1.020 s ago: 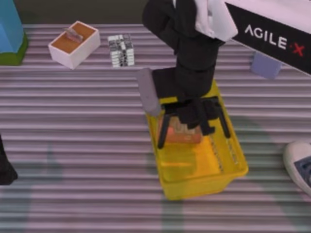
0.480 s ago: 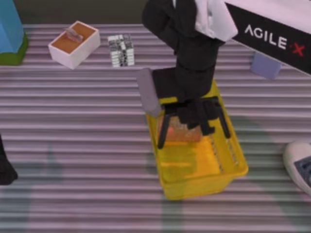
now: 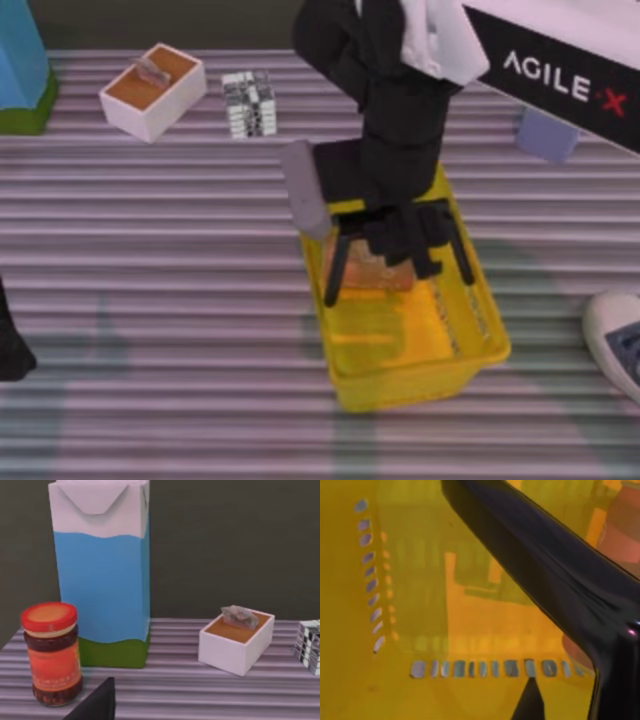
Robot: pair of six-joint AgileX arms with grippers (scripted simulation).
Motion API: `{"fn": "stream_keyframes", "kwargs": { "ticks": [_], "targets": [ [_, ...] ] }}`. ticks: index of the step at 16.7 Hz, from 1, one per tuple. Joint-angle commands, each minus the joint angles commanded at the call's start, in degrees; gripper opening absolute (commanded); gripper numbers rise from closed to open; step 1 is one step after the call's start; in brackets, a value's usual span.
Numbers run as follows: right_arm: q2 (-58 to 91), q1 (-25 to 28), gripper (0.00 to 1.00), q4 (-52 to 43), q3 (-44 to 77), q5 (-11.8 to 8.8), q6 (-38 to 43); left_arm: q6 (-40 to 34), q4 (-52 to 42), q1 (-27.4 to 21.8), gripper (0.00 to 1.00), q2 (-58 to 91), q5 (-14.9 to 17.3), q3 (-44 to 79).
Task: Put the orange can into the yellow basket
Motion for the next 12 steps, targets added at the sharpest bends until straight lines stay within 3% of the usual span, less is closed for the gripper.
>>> {"fn": "stream_keyframes", "kwargs": {
  "ticks": [6,12],
  "targets": [
    [-0.1,-0.2,0.00,-1.0,0.9,0.1,-0.2,0.0,0.0,0.0,1.00,0.0,0.0,0.0],
    [-1.7,-1.5,0.00,-9.8,8.0,0.0,-2.1,0.0,0.0,0.0,1.00,0.0,0.0,0.0]
  ]
}}
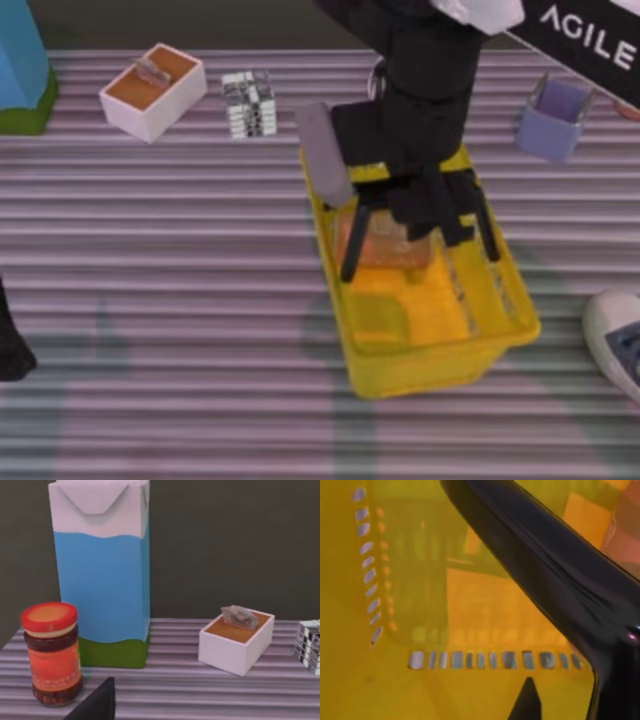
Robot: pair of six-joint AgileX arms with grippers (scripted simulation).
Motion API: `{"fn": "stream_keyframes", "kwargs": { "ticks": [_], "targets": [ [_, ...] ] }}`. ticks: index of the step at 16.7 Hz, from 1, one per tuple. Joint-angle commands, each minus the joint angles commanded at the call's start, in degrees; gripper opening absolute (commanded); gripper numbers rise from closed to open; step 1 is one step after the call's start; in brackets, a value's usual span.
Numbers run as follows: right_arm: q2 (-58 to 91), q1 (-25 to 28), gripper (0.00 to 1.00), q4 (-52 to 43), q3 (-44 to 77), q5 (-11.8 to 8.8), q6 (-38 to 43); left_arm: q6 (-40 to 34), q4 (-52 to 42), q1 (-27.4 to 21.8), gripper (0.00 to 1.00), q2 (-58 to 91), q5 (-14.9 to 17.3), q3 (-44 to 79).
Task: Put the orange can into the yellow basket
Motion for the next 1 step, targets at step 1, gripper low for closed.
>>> {"fn": "stream_keyframes", "kwargs": {
  "ticks": [1],
  "targets": [
    [-0.1,-0.1,0.00,-0.5,0.4,0.0,-0.1,0.0,0.0,0.0,1.00,0.0,0.0,0.0]
  ]
}}
